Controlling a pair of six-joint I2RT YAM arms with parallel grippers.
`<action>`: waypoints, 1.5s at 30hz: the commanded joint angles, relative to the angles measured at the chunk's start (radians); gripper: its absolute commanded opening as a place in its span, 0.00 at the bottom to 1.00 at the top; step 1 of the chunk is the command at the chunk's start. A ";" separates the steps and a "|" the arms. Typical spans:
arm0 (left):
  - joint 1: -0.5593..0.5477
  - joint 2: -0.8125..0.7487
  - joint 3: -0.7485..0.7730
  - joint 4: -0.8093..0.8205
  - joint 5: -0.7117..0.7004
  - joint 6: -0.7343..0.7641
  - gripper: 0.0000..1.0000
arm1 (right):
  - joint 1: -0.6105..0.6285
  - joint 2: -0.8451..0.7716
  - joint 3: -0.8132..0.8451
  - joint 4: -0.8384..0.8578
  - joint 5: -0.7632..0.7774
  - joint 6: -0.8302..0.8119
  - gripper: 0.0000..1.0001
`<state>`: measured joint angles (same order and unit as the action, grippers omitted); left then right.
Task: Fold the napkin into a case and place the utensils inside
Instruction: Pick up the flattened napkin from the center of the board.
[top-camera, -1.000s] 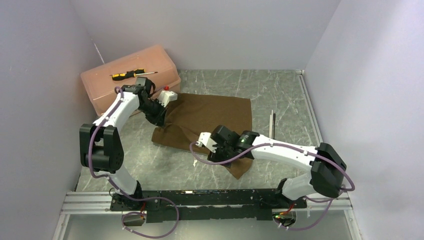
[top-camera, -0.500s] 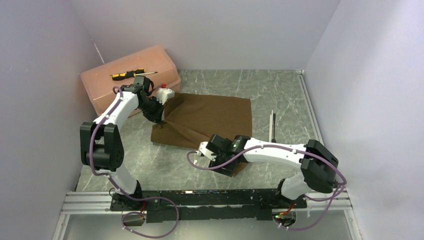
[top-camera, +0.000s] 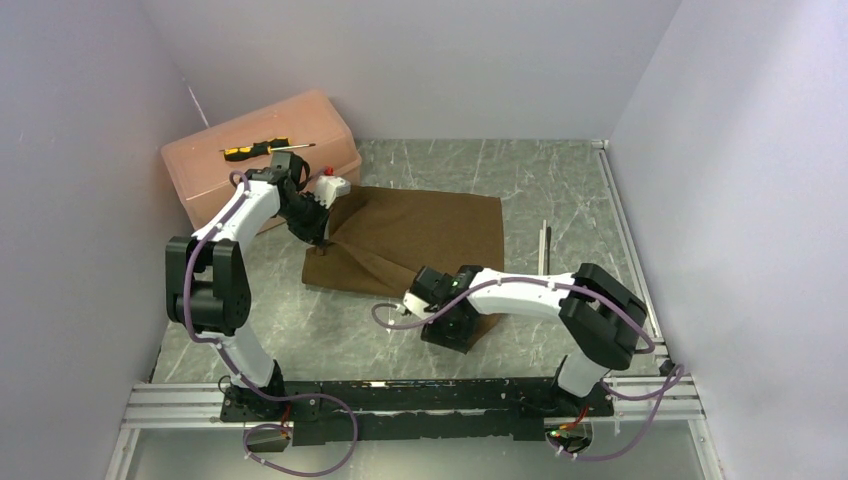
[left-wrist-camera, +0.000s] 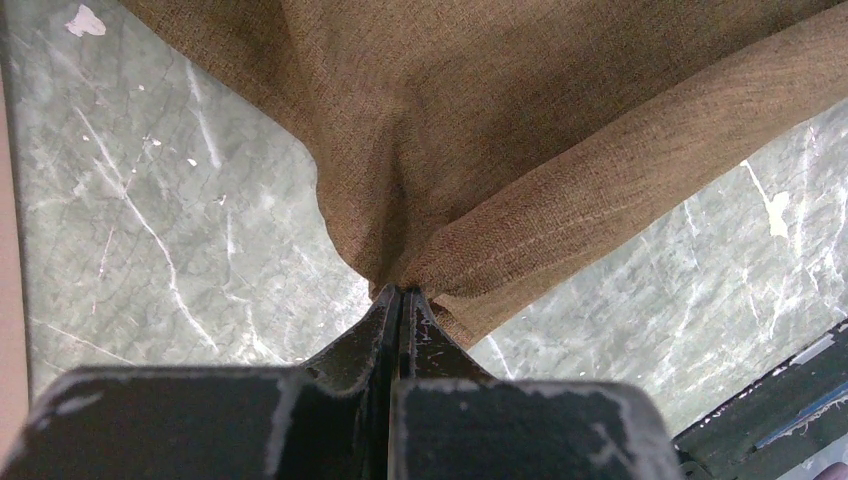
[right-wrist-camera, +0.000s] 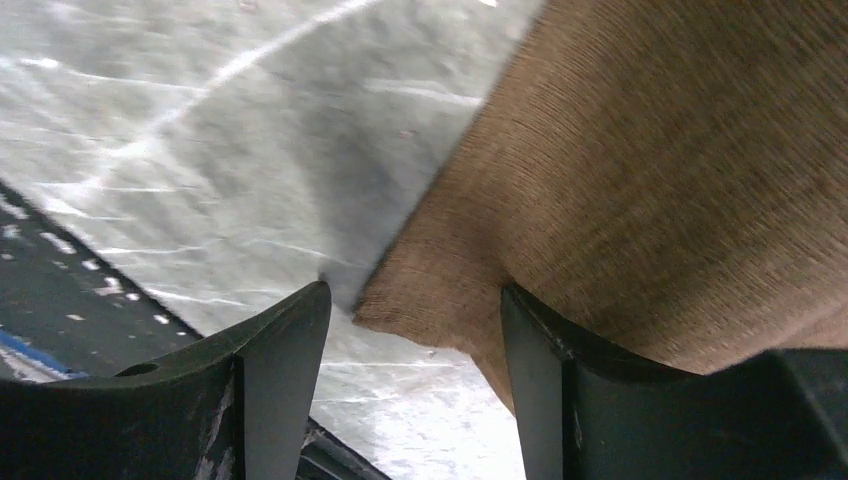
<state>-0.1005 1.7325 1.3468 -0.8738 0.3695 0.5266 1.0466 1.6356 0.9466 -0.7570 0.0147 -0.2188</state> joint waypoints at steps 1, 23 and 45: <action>0.000 0.006 0.042 0.006 0.022 -0.001 0.03 | -0.077 -0.018 -0.005 0.044 0.008 -0.038 0.66; -0.012 -0.046 -0.008 -0.091 0.117 0.078 0.03 | -0.162 -0.175 0.072 -0.017 -0.088 0.069 0.00; -0.305 -0.431 -0.049 -0.523 0.149 0.120 0.03 | -0.029 -0.341 0.291 -0.348 -0.018 0.292 0.00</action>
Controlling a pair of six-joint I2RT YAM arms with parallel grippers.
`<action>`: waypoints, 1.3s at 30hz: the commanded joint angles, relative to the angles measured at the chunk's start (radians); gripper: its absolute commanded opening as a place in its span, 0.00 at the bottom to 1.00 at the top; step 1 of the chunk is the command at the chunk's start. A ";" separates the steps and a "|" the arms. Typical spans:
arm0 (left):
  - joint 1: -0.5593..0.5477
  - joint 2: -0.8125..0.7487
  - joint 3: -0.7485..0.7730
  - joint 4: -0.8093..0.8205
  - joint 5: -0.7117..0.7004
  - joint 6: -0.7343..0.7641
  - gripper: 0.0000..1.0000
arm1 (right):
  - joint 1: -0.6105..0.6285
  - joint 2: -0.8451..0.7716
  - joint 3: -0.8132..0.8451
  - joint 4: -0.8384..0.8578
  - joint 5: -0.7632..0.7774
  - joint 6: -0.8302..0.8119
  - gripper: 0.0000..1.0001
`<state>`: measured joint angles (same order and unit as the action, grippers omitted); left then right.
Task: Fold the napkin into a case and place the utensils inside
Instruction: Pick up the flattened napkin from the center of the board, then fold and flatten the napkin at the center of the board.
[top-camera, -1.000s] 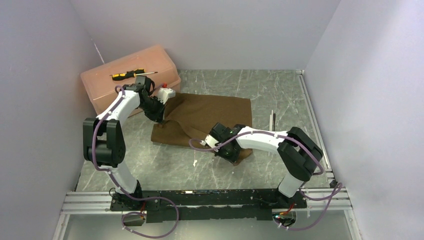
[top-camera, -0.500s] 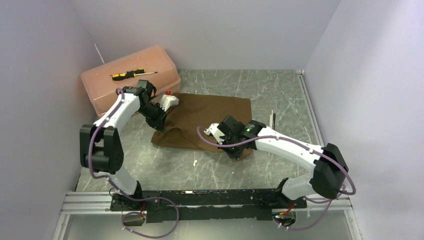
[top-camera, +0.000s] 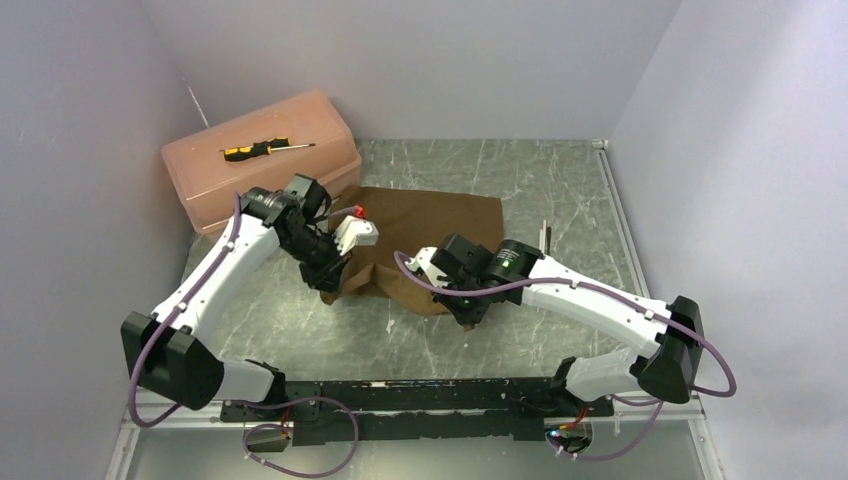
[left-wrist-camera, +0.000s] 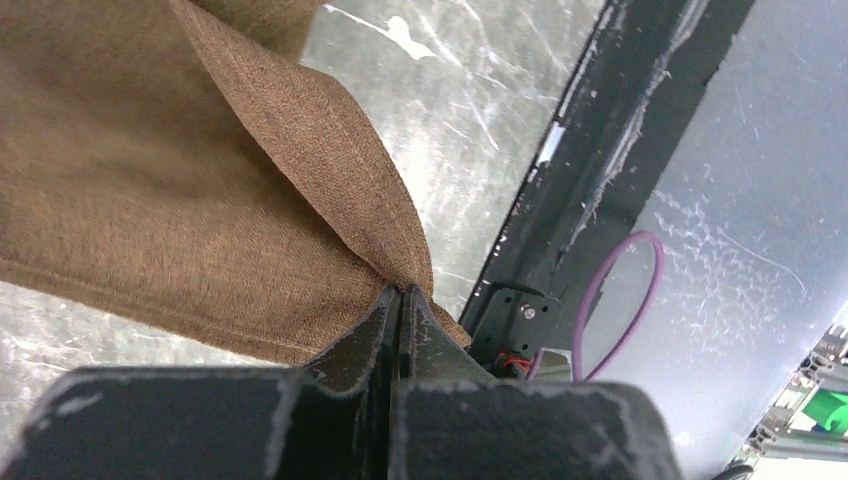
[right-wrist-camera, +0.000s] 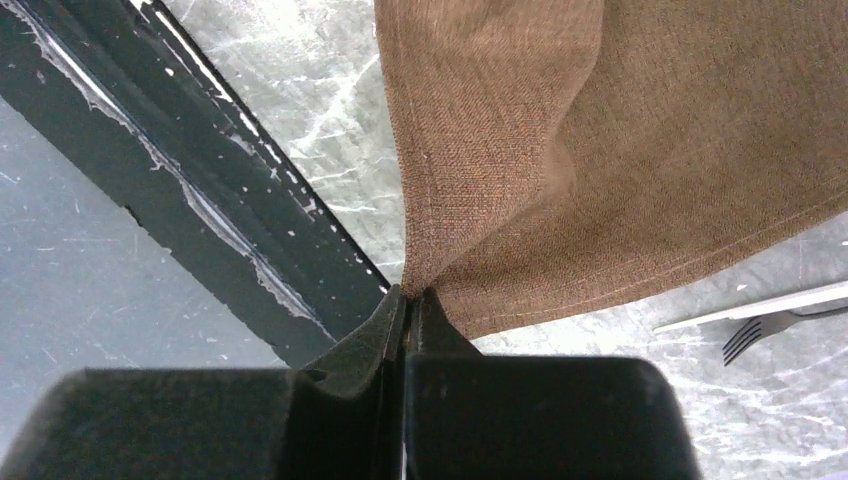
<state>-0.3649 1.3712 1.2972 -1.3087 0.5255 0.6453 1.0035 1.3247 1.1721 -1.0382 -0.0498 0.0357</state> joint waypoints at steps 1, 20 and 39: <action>-0.047 -0.077 0.007 -0.109 -0.019 0.000 0.03 | 0.014 -0.034 0.073 -0.072 0.047 0.038 0.00; -0.055 -0.104 -0.065 0.041 -0.231 -0.025 0.03 | -0.069 -0.068 0.000 0.000 0.220 -0.013 0.00; 0.125 0.358 0.125 0.591 -0.501 0.042 0.03 | -0.469 0.297 0.106 0.460 0.316 -0.239 0.00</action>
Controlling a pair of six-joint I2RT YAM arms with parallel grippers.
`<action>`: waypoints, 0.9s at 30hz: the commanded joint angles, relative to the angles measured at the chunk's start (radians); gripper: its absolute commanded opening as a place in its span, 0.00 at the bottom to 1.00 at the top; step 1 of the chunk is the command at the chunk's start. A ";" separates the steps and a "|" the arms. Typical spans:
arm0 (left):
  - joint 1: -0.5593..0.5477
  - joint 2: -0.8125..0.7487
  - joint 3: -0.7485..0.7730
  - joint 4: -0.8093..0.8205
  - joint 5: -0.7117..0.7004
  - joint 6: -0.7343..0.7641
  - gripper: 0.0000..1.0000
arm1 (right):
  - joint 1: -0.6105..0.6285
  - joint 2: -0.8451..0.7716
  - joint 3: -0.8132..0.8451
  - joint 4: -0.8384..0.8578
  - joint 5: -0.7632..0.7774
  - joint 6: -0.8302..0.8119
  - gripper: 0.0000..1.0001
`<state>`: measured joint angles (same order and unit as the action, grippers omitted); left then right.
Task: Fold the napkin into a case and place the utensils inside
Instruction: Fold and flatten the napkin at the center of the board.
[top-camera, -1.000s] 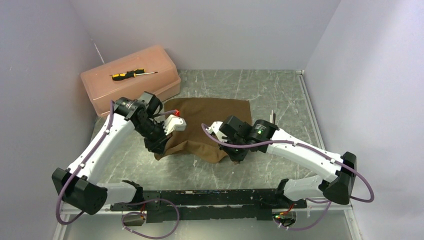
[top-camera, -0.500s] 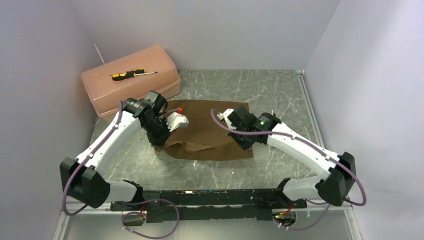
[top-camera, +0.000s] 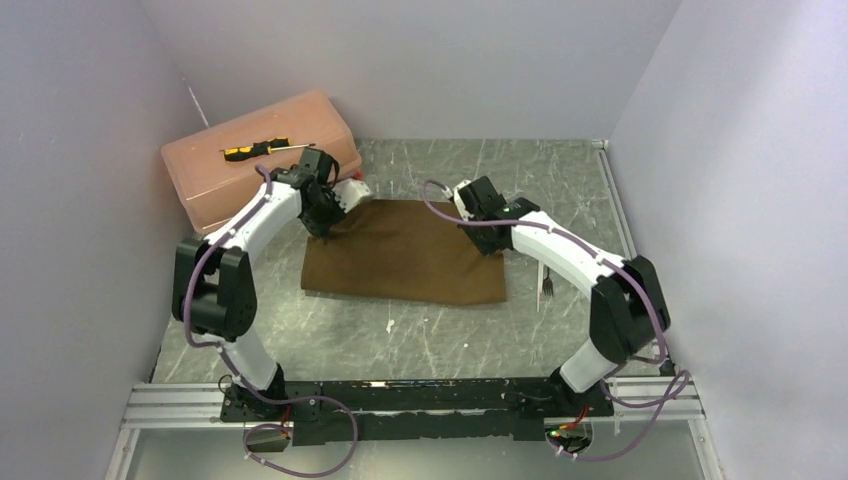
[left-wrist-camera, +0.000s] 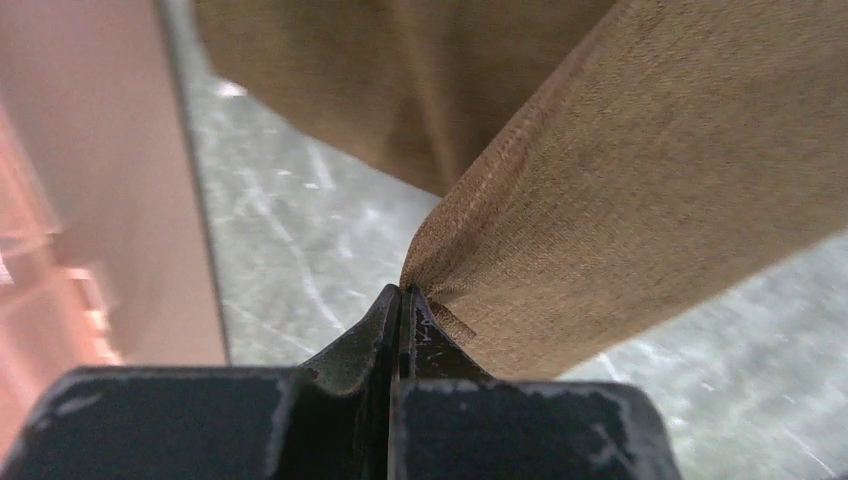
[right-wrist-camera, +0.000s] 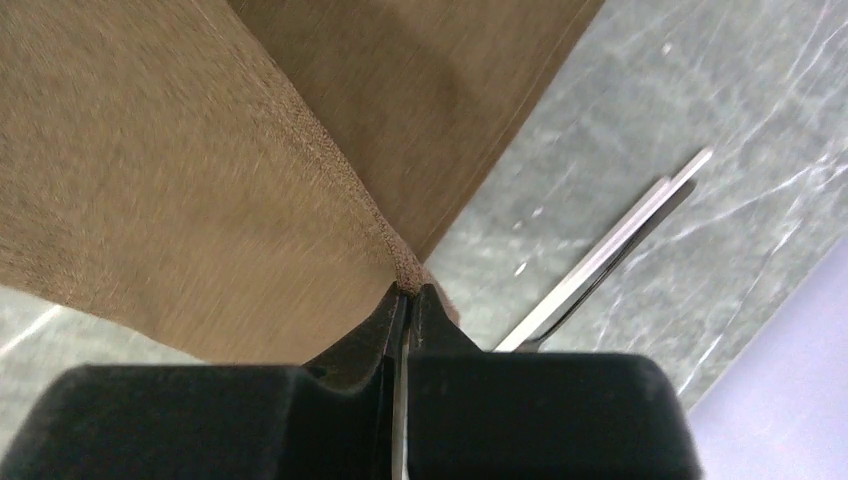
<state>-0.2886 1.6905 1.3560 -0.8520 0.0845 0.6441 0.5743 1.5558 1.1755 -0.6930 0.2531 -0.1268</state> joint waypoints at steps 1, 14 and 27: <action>0.055 0.057 0.071 0.151 -0.059 0.049 0.03 | -0.050 0.093 0.123 0.121 0.010 -0.085 0.00; 0.065 0.207 0.108 0.331 -0.047 0.018 0.10 | -0.169 0.470 0.400 0.125 -0.005 -0.103 0.02; 0.069 0.189 0.150 0.420 -0.077 -0.033 0.28 | -0.224 0.546 0.482 0.247 0.216 -0.048 0.55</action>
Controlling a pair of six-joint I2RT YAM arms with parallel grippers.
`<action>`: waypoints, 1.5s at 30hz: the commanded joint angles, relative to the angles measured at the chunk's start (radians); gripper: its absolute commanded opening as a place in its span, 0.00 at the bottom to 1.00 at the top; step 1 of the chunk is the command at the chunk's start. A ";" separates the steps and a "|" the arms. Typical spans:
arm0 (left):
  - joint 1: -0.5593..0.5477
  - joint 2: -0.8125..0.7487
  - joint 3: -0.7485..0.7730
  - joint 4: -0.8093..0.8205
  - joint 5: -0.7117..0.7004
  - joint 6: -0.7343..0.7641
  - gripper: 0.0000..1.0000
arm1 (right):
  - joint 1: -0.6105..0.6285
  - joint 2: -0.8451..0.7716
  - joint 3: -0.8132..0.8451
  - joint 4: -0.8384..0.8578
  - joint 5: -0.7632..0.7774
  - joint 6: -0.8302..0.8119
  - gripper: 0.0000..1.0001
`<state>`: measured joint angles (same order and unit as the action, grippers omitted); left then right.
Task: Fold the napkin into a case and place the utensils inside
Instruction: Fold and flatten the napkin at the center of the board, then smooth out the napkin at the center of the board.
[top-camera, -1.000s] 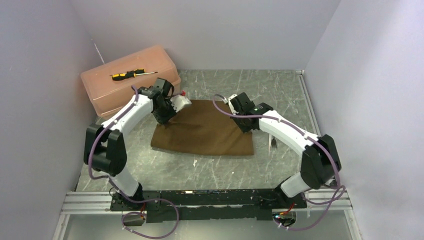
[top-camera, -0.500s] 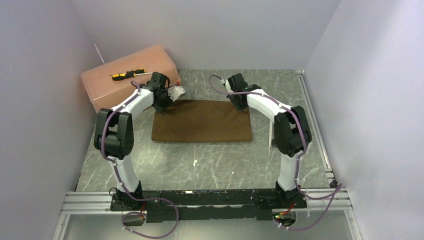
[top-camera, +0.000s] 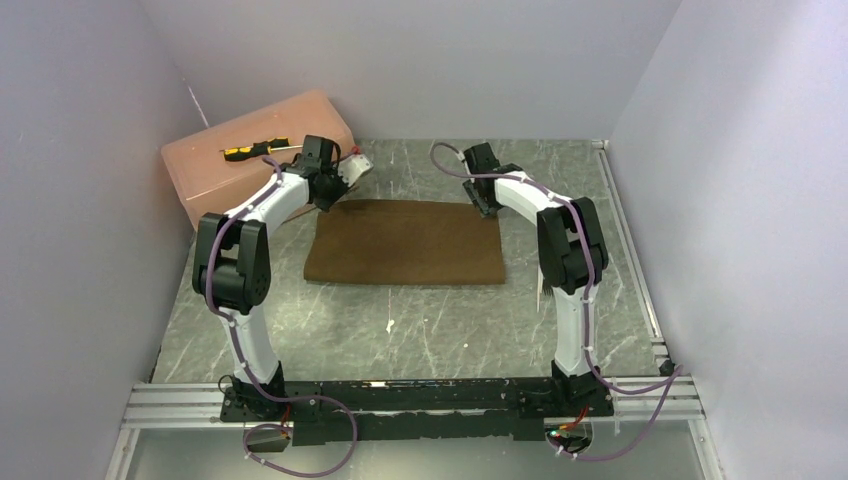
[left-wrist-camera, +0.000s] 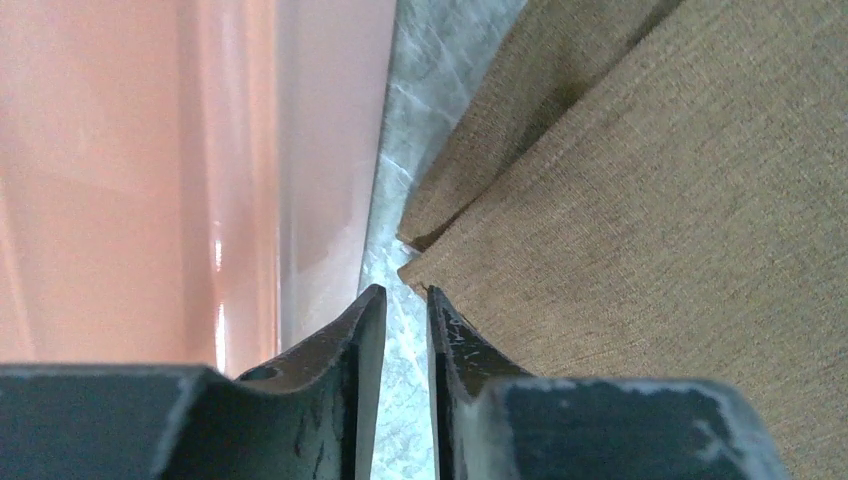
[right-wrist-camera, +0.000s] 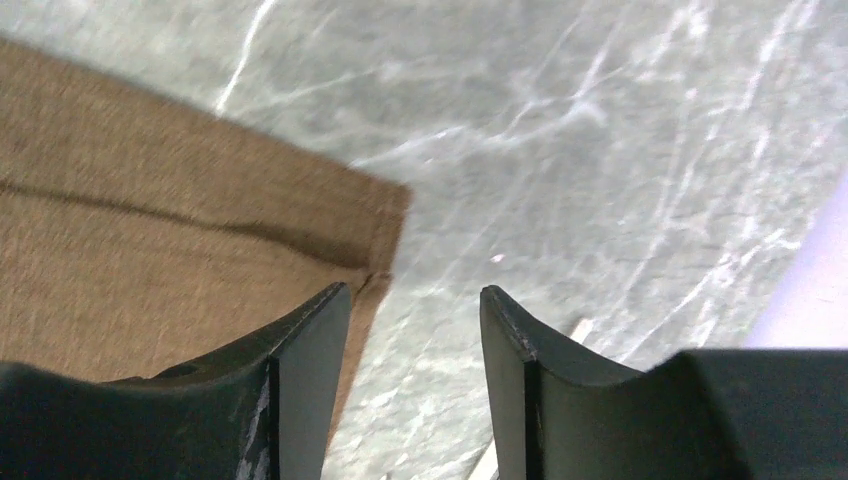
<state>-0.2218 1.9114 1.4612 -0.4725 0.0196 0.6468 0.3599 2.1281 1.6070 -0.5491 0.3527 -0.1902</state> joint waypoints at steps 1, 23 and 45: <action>0.002 -0.035 0.052 0.020 -0.007 -0.039 0.30 | -0.010 -0.032 0.056 0.118 0.130 0.020 0.55; 0.015 -0.146 -0.083 -0.794 0.364 0.317 0.52 | 0.173 -0.580 -0.602 0.068 -0.387 0.490 0.15; -0.013 -0.235 -0.391 -0.359 0.106 0.448 0.39 | -0.005 -0.811 -0.829 0.047 -0.211 0.752 0.56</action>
<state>-0.2253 1.6768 1.0885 -0.9222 0.1322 1.0702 0.3950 1.3090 0.7864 -0.5961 0.1299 0.5018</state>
